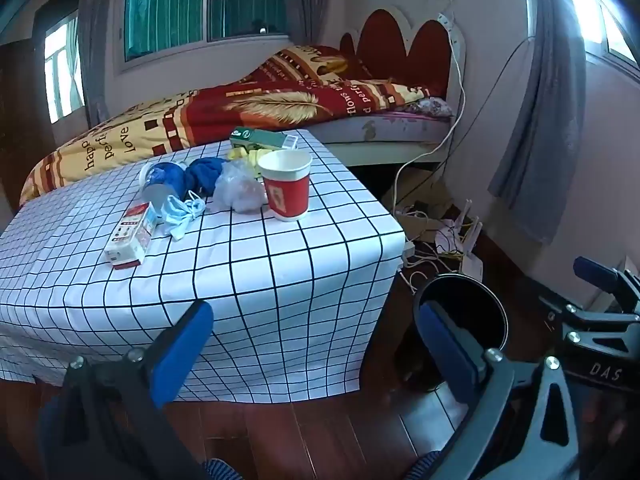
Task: Collect trash
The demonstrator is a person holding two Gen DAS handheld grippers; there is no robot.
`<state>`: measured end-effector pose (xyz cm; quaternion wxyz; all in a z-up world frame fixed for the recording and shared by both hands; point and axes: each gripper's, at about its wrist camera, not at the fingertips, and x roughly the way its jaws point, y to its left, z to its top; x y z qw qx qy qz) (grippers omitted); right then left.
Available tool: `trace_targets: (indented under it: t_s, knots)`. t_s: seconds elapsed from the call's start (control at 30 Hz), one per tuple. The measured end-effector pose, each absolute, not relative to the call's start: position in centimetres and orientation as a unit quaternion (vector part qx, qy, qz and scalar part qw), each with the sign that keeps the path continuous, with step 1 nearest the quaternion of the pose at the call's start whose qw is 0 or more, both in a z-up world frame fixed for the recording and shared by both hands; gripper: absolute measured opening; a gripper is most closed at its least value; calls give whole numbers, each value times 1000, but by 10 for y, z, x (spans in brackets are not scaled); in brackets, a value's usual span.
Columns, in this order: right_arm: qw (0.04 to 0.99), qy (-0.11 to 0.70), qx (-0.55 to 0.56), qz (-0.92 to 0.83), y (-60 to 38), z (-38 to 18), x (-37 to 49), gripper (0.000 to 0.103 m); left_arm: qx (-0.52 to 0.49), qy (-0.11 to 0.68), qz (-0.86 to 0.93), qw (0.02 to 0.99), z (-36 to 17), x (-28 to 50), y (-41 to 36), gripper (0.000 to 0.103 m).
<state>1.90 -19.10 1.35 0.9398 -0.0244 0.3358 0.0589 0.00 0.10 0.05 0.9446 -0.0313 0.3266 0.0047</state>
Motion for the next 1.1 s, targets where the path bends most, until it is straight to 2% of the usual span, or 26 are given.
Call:
trace_targets:
  t_s: [1.1]
  knots:
    - [941,332,-24,58,-190,11,16,103,-23,330,15,944,-1,-2,-4,103]
